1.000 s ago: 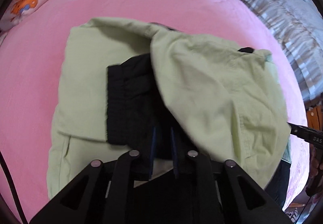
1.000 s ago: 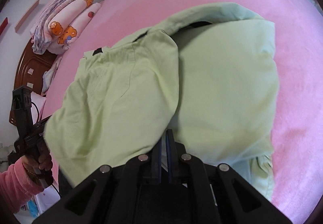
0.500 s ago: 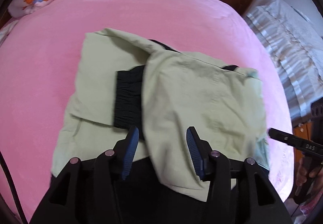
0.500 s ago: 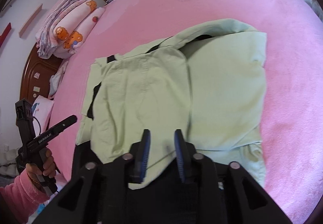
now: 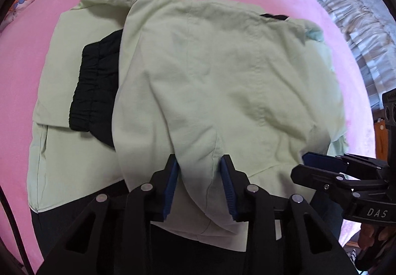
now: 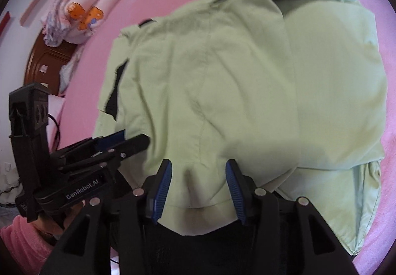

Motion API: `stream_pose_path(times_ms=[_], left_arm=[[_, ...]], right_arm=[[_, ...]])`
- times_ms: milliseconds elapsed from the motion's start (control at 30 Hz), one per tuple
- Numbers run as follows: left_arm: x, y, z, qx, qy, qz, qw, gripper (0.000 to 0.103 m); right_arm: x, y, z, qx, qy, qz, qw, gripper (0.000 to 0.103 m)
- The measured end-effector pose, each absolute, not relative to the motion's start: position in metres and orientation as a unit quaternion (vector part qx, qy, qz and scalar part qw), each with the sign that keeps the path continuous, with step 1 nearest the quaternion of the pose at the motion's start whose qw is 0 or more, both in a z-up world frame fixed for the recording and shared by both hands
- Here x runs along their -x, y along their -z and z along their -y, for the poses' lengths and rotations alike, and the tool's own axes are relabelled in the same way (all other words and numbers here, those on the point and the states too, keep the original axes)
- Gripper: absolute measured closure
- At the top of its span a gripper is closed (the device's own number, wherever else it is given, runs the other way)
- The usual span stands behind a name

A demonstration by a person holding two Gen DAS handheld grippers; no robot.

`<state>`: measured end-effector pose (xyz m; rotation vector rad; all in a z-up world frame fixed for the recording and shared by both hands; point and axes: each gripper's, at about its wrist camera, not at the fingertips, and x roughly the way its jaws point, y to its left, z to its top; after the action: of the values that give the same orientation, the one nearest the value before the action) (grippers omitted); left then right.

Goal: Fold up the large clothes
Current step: 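Open both grippers and smooth the folded hood flat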

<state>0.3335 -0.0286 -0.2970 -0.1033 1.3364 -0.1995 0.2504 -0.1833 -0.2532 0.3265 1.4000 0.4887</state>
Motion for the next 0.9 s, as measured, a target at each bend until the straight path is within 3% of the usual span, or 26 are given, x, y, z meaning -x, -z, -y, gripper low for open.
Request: stream_pose_path(times_ms=[167,333,700,800,900], left_arm=[[-0.334,0.315,0.025,0.04,0.066,-0.636,0.768,0.072],[-0.337,0.319,0.023,0.046,0.06,-0.64,0.765,0.072],[-0.318,0.299,0.016,0.045,0.043,-0.622,0.781,0.07],[-0.315,0.294,0.013,0.049,0.034,-0.62,0.782,0.064],[-0.311,0.283,0.011,0.054,0.03,-0.611,0.789,0.045]], right_arm=[[-0.248,0.278,0.188,-0.133,-0.19,-0.665,0.71,0.061],[-0.246,0.281,0.207,-0.139,-0.165,-0.666,0.714,0.081],[-0.251,0.276,0.21,-0.144,-0.177,-0.662,0.714,0.079],[-0.248,0.273,0.214,-0.16,-0.173,-0.651,0.722,0.079],[-0.243,0.271,0.218,-0.17,-0.169,-0.641,0.729,0.072]])
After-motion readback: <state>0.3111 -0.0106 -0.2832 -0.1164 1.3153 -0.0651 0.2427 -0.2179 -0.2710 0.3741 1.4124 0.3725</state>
